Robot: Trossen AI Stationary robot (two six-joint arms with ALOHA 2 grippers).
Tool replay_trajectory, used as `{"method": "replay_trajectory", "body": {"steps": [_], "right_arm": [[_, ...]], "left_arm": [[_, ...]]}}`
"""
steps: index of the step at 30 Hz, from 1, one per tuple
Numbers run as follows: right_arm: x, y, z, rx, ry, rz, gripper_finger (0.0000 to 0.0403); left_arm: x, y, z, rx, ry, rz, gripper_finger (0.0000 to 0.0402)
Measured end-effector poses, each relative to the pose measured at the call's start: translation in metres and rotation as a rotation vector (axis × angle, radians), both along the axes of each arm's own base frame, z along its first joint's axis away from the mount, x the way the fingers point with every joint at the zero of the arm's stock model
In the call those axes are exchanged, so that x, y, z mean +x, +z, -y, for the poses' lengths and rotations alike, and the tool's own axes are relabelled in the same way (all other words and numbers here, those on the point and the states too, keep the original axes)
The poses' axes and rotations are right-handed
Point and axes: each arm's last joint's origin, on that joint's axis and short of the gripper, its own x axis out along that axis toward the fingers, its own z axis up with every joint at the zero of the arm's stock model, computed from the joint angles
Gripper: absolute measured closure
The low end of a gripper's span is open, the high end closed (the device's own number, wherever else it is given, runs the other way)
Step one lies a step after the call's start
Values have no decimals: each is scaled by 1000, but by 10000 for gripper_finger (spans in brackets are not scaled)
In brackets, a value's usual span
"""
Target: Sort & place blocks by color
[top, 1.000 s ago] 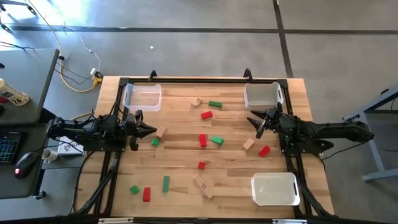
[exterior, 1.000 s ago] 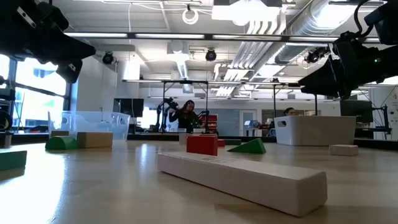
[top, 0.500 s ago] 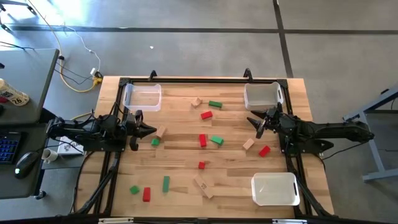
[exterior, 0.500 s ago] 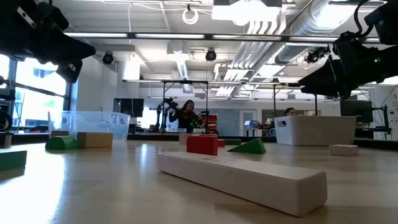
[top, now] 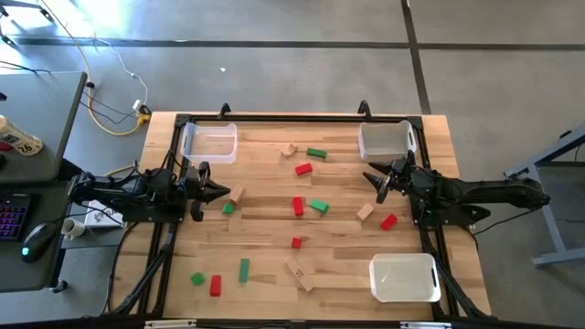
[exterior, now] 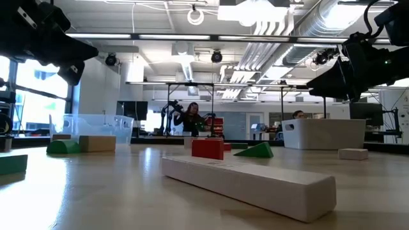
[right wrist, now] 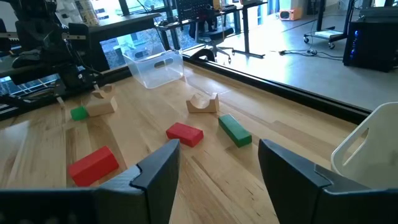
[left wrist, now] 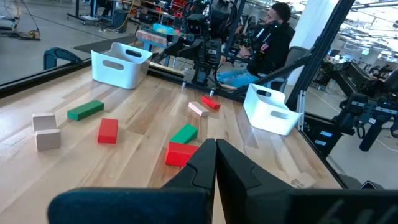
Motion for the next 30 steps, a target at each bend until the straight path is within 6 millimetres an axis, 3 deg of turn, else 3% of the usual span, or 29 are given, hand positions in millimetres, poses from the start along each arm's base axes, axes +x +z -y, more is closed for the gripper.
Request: {"method": "replay_trajectory", "body": {"steps": [30], "right_arm": [[0,1,0,61,-3,38,199]], "left_arm": [[0,0,0,0,1,0,401]]}}
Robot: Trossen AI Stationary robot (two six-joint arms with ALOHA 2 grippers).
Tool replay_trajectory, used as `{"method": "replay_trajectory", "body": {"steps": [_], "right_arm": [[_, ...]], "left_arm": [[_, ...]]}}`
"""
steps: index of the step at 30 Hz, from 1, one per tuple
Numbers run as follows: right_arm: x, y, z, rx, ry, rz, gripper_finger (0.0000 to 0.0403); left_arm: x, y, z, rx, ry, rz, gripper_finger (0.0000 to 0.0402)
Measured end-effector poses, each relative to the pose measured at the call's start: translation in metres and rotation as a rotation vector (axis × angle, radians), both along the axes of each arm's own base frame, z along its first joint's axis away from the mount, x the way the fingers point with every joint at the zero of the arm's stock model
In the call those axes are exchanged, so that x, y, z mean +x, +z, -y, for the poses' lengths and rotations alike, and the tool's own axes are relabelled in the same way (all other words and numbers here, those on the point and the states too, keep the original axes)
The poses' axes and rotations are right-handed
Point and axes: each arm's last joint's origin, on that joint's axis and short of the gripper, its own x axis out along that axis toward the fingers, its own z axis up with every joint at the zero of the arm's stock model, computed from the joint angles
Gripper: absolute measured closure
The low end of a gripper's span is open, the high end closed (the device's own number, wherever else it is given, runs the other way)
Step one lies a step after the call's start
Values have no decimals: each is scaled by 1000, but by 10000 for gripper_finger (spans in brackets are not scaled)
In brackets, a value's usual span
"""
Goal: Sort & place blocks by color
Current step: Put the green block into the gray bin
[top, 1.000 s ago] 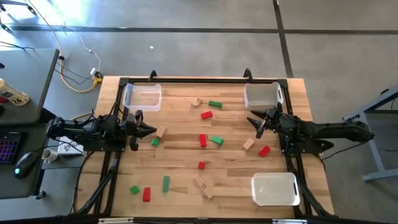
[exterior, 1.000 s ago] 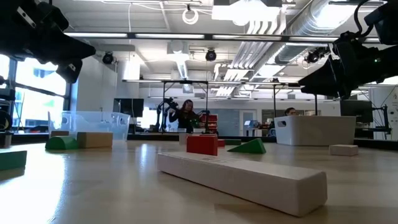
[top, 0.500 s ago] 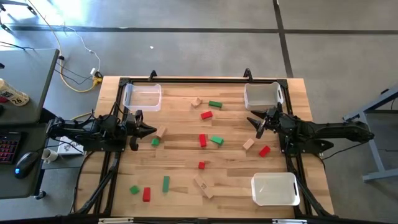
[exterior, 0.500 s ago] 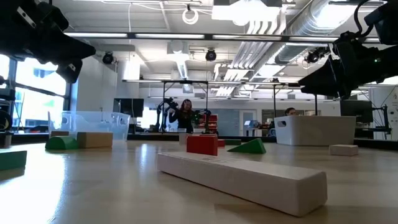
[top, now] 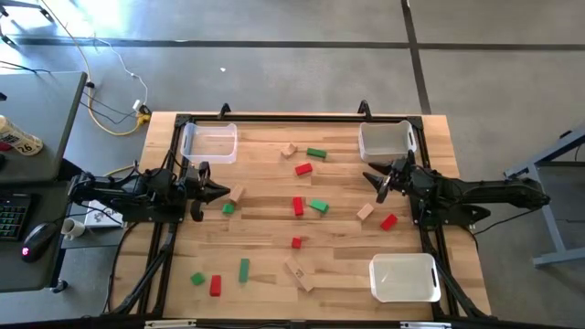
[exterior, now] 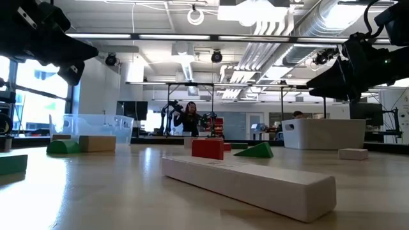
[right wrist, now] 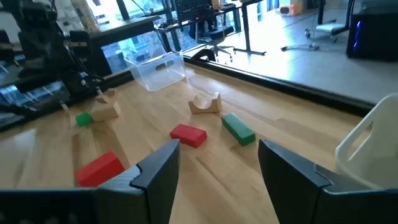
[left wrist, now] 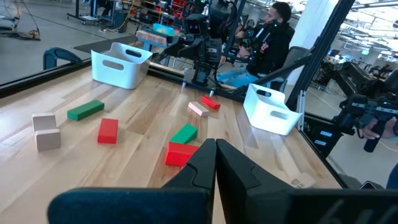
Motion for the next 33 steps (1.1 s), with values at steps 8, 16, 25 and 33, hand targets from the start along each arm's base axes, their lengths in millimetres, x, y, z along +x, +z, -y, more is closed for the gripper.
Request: {"method": "replay_trajectory", "body": {"steps": [8,16,25,33], "right_arm": [[1,1,-1,150,9,90,199],[2,23,-2,135,67,319,199],[-5,65,0,-84,-12,508,199],[-14,128,1,-213,-63,332,199]], "left_arm": [[0,0,0,0,0,-1,401],[0,0,0,0,0,0,401],[0,0,0,0,0,0,401],[0,0,0,0,0,0,401]]}}
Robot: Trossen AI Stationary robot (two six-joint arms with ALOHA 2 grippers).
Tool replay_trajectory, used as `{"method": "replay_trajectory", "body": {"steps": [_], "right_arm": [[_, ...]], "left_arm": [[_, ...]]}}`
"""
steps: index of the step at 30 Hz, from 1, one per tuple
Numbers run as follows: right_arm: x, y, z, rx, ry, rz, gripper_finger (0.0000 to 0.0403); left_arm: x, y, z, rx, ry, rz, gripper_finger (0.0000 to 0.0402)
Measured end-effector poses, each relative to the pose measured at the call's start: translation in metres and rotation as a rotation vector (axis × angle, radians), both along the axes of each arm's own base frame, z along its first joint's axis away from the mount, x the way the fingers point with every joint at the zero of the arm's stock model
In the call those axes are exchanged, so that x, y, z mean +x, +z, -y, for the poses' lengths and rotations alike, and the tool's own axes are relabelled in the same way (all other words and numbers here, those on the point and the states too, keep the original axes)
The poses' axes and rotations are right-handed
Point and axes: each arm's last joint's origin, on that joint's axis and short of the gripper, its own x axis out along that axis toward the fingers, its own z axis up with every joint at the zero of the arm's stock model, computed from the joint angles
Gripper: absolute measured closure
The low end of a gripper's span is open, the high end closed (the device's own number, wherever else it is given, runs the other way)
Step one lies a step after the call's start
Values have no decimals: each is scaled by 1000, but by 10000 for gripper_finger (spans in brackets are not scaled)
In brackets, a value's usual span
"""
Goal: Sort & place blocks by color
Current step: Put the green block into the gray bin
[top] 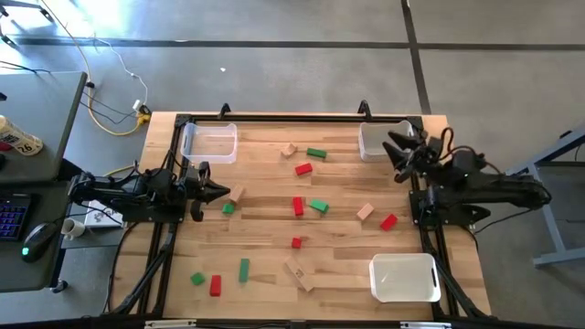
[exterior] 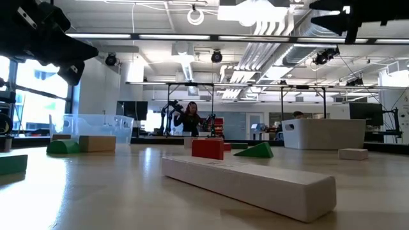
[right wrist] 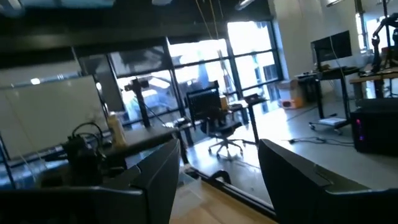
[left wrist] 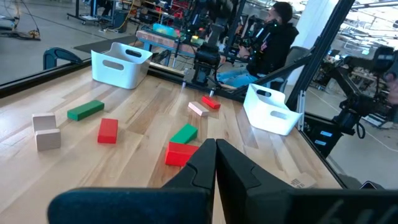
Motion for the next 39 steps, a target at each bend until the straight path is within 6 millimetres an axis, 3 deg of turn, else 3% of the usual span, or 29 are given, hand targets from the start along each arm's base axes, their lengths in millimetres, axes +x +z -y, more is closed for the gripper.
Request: {"method": "replay_trajectory", "body": {"steps": [7,12,30,39], "right_arm": [[3,38,0,55,7,-172,199],[18,43,0,124,34,-326,199],[98,-15,-4,277,290,-747,199],[130,-45,-5,322,359,-859,199]], "left_arm": [[0,0,0,0,0,1,401],[0,0,0,1,9,0,401],[0,0,0,-47,12,8,401],[0,0,-1,-95,28,18,401]]}}
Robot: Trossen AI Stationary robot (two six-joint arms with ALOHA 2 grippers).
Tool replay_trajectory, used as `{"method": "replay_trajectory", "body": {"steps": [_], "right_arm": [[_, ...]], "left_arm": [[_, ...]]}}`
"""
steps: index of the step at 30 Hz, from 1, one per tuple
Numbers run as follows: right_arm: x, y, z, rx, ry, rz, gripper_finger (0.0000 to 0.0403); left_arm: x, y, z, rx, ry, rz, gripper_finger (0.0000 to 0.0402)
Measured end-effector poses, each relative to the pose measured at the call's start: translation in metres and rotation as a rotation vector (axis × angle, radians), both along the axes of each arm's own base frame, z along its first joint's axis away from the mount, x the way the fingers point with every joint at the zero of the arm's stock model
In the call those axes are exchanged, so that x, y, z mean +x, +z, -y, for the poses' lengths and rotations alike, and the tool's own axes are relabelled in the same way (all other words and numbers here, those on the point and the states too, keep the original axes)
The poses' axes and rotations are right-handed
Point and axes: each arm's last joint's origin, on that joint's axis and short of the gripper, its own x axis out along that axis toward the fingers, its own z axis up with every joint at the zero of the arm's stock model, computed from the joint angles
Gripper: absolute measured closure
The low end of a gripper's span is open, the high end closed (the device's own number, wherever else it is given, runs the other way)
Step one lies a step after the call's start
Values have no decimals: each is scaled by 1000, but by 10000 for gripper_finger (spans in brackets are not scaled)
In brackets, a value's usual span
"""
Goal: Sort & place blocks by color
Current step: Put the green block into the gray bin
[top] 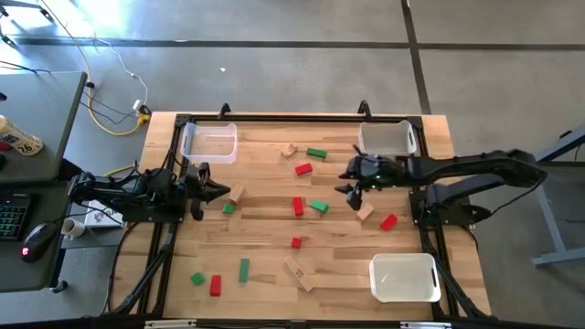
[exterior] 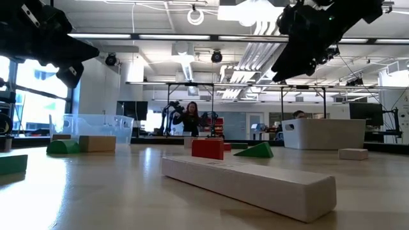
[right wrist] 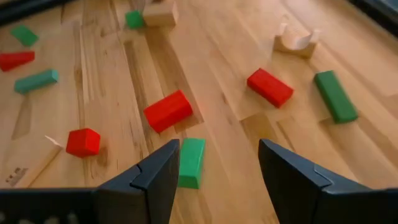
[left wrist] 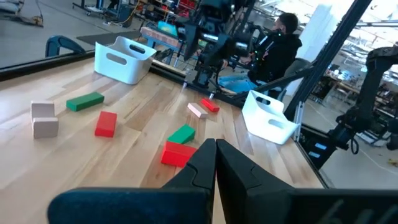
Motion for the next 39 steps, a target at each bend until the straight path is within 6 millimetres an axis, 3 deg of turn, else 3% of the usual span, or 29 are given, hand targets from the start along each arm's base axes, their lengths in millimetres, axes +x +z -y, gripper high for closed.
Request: {"method": "replay_trajectory", "body": {"steps": [7,20,39], "right_arm": [[23,-21,-2,22,28,-19,199],[47,-65,-20,63,61,-138,199],[64,-111,-26,36,57,-235,199]], "left_arm": [[-1,1,-3,-120,125,40,401],[-2,2,-6,-118,224,55,401],[-2,2,-6,-117,224,55,401]]}}
